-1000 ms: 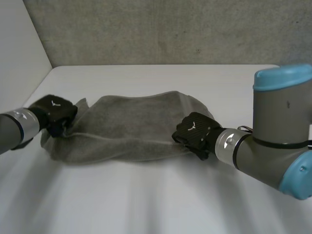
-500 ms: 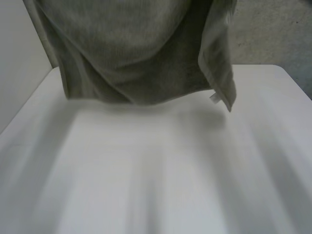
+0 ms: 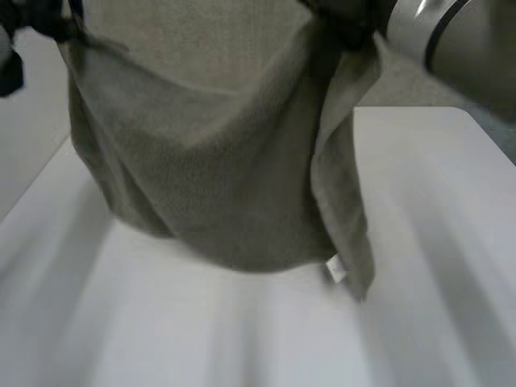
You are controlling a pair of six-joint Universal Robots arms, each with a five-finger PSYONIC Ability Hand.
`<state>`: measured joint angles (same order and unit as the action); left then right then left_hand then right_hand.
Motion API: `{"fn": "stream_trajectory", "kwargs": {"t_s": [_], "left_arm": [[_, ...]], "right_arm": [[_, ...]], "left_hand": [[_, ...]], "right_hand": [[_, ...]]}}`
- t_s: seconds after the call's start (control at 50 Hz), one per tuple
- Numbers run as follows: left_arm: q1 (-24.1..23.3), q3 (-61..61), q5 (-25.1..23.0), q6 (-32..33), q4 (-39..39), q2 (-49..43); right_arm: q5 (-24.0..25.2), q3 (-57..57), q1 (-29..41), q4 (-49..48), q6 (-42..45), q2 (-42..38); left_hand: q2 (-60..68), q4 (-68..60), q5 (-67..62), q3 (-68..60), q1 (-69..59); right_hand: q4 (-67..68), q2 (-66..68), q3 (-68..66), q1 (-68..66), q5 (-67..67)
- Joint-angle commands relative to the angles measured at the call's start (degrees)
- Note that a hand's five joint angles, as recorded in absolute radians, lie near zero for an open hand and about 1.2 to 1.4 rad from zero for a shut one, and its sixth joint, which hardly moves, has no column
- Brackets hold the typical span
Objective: Fold the towel.
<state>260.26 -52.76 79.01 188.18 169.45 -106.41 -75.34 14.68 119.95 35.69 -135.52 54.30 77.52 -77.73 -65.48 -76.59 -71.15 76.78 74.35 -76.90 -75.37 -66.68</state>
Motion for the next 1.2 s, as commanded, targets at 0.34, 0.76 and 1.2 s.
{"fn": "stream_trajectory", "kwargs": {"t_s": [0.34,0.76,1.2], "left_arm": [[-0.8,29.3,2.4,-14.9,8.2,-15.5],[3.4,-22.3,-6.4,2.5,7.9,-11.7],[4.1,-46.1,-6.7,5.8,13.8,4.1]], "right_arm": [[0.5,-7.8,-0.2,-26.3,-9.5,-4.8],[4.3,35.7,-3.8,-5.5,16.2,-7.4],[3.8,56.8,-3.4,-16.0,5.0,4.5]], "left_hand": [[2.5,-2.3,-4.5,-3.4,-8.8],[2.5,-2.3,-4.5,-3.4,-8.8],[-6.9,7.1,4.9,6.0,0.5]], "right_hand": [[3.2,5.7,-3.1,-4.6,-3.3],[3.2,5.7,-3.1,-4.6,-3.3],[-61.6,-59.2,61.8,60.2,61.6]]}}
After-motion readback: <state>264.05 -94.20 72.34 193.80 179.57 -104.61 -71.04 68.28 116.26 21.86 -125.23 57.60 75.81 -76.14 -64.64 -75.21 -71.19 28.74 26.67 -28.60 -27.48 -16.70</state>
